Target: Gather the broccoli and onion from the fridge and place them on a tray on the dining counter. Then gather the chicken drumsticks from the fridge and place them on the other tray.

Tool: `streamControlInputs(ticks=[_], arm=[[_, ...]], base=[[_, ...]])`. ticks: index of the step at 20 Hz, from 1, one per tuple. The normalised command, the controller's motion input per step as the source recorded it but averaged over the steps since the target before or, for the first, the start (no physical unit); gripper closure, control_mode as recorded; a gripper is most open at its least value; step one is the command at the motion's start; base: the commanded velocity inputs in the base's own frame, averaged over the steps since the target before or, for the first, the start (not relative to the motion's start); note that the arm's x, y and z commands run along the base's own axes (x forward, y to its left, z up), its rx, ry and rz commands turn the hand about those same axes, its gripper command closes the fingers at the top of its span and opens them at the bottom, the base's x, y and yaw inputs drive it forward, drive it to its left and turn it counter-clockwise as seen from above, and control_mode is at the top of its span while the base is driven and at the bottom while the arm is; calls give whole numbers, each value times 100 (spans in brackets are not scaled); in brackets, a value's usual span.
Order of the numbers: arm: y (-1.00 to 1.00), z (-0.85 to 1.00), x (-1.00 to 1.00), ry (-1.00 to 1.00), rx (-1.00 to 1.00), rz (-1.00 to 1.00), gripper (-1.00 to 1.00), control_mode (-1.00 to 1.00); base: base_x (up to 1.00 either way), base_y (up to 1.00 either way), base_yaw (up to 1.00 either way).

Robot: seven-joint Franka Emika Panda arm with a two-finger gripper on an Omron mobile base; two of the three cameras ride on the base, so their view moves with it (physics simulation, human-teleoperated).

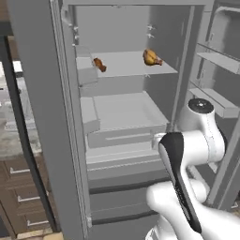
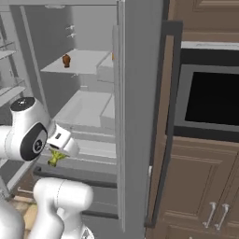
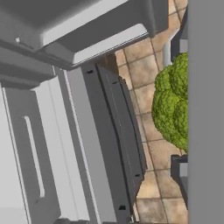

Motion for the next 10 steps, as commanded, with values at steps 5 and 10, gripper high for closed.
streamControlInputs(ticks=[5,10], arm=[[0,0,0,0,0,0,100,100],[0,0,0,0,0,0,100,100]], base=[[-97,1,-29],[-72,-13,-50]])
